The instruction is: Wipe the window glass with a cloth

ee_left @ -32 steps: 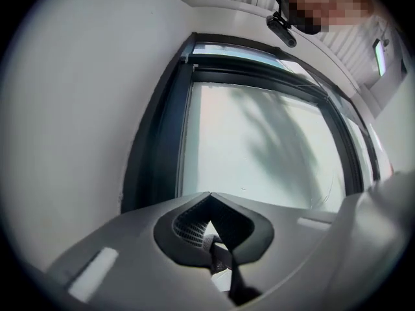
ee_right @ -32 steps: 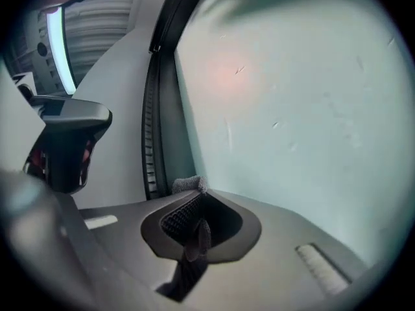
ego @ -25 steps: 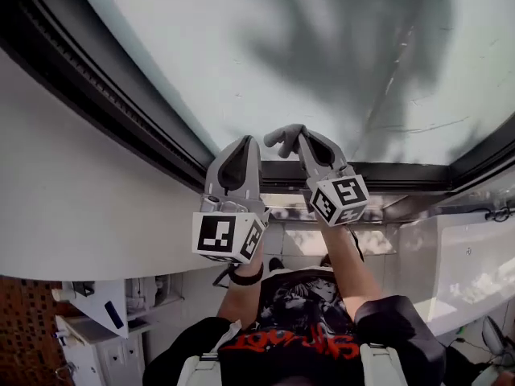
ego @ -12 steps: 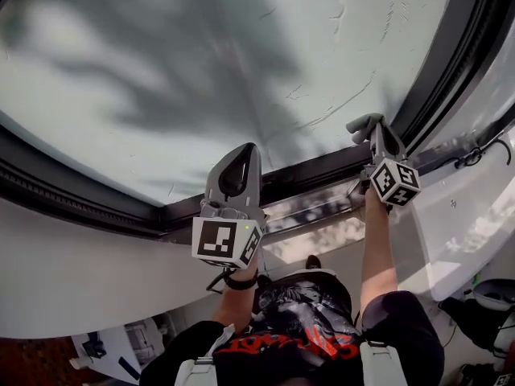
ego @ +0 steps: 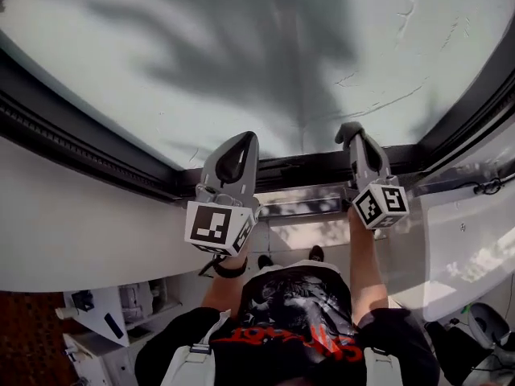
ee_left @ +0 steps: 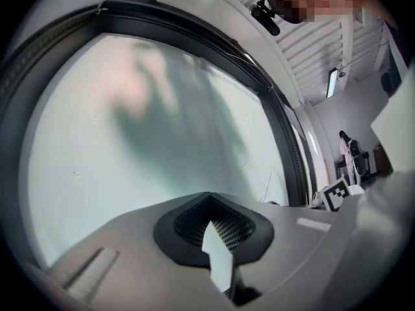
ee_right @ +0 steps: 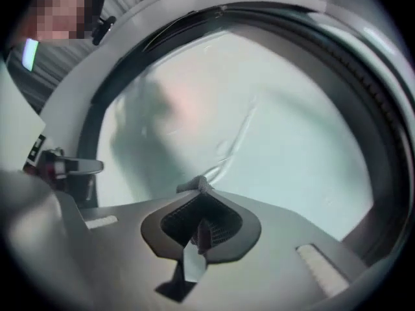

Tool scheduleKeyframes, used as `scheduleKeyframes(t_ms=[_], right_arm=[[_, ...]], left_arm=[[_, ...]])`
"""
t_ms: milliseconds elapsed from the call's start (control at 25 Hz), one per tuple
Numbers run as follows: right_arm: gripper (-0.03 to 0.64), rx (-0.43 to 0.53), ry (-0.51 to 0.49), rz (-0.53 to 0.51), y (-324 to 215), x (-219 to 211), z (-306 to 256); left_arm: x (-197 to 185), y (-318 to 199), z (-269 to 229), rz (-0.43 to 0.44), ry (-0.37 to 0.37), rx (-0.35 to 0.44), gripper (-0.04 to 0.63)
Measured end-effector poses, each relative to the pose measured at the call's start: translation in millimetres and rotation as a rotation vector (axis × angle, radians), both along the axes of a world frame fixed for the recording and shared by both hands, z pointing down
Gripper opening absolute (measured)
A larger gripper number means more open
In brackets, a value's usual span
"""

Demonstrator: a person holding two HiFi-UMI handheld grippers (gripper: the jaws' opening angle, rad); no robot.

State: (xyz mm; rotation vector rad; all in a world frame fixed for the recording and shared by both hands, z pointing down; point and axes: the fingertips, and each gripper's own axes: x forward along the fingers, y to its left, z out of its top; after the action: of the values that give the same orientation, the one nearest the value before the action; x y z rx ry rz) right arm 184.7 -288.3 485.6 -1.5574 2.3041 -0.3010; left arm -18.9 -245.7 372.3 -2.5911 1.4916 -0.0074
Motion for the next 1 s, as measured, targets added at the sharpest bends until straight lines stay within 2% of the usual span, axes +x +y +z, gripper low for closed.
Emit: scheduleKeyframes(t_ms=[160, 280, 360, 480, 600, 680, 760, 840, 1000], right_arm=[[0.018, 0.02, 0.033, -0.347, 25.3, -176.2, 2.4], [0.018, 0.016, 0.083, -0.504, 40.2, -277.3, -0.1], [0.018, -0.006, 0.082, -0.576, 43.9, -328.2, -2.0], [0.018, -0.039, 0.068, -0.654, 41.9, -392.9, -3.4], [0.018, -0.058, 0.1, -0.69, 37.1, -438.2, 3.3], [0.018, -0.05, 0.13, -0.656, 28.9, -435.7, 6.9], [0.018, -0.057, 0.112, -0.592, 19.2, -400.1, 9.0], [0.018, -0.053, 0.062, -0.512, 10.5, -344.5, 3.3], [0.018, -0.014, 0.042, -0.267, -4.9, -204.8, -12.0]], left_arm=[[-71.2, 22.5, 6.4, -0.058, -0.009, -0.043, -0.019], [-115.7, 45.6, 15.7, -0.041, -0.08, -0.076, -0.02], [-141.5, 53.7, 15.6, -0.039, -0.094, -0.09, -0.02], [-172.0, 56.0, 0.1, -0.072, -0.048, -0.053, -0.02], [-192.0, 58.6, -16.8, -0.132, 0.067, 0.005, -0.019], [-199.1, 58.6, -23.0, -0.173, 0.095, 0.035, -0.02], [-205.2, 59.1, -24.4, -0.216, 0.094, 0.055, -0.019], [-207.7, 54.8, -18.7, -0.234, 0.102, 0.039, -0.02], [-173.9, 31.0, 0.8, -0.163, 0.118, -0.042, -0.02]])
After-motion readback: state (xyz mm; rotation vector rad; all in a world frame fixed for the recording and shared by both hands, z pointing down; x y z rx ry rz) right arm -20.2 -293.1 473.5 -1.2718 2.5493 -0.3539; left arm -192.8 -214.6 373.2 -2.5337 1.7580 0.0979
